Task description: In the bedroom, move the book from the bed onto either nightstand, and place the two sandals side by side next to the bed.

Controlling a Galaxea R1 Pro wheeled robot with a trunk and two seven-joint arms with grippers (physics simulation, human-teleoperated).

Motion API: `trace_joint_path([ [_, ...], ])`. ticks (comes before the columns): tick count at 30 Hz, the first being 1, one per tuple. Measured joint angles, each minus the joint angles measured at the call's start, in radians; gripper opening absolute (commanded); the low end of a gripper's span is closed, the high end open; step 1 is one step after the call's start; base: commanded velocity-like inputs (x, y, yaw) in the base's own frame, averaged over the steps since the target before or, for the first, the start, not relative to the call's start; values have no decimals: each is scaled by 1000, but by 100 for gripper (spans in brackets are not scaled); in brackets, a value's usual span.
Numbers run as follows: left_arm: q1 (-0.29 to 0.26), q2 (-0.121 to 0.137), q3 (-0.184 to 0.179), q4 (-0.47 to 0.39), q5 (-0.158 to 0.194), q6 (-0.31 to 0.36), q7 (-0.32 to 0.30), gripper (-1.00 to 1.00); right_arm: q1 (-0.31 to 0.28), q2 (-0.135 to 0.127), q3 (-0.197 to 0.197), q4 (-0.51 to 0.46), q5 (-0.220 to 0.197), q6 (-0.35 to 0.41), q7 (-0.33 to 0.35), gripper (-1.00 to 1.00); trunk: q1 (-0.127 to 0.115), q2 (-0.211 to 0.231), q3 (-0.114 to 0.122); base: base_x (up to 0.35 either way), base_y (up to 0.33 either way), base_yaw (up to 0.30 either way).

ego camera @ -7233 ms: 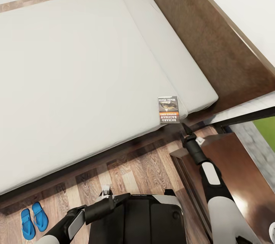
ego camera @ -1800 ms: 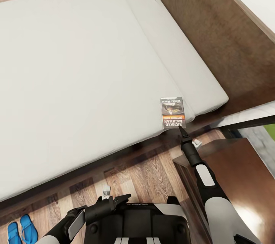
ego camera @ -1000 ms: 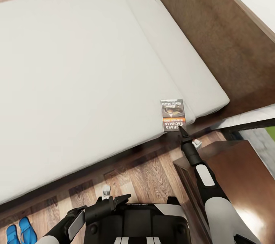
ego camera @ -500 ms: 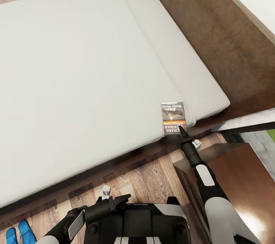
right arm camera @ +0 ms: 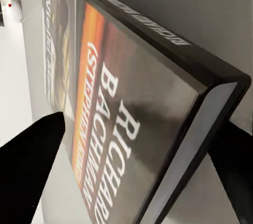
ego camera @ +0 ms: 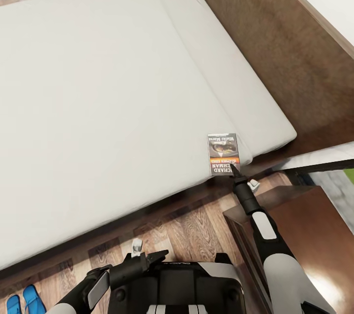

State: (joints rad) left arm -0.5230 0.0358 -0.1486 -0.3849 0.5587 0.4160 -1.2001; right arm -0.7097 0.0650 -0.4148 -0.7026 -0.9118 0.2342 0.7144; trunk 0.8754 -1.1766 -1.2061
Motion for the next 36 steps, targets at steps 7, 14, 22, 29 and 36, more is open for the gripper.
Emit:
trace_joint_path([
  [7,0,0,0,0,1,0,0,100,0,0,0,0,0,0,1,-100,0,0,0,0,0,0],
  [14,0,0,0,0,1,0,0,100,0,0,0,0,-1,0,2,-100,0,0,0,0,0,0],
  [22,0,0,0,-1,1,1,11,100,0,0,0,0,-1,0,3,-100,-31,56,25,0,0,0],
  [29,0,0,0,-1,-1,0,12,100,0,0,-1,0,-1,0,4,-100,-57,105,47,0,0,0],
  [36,0,0,-1,-1,-1,0,12,100,0,0,-1,0,-1,0,4,-100,-84,154,69,0,0,0],
])
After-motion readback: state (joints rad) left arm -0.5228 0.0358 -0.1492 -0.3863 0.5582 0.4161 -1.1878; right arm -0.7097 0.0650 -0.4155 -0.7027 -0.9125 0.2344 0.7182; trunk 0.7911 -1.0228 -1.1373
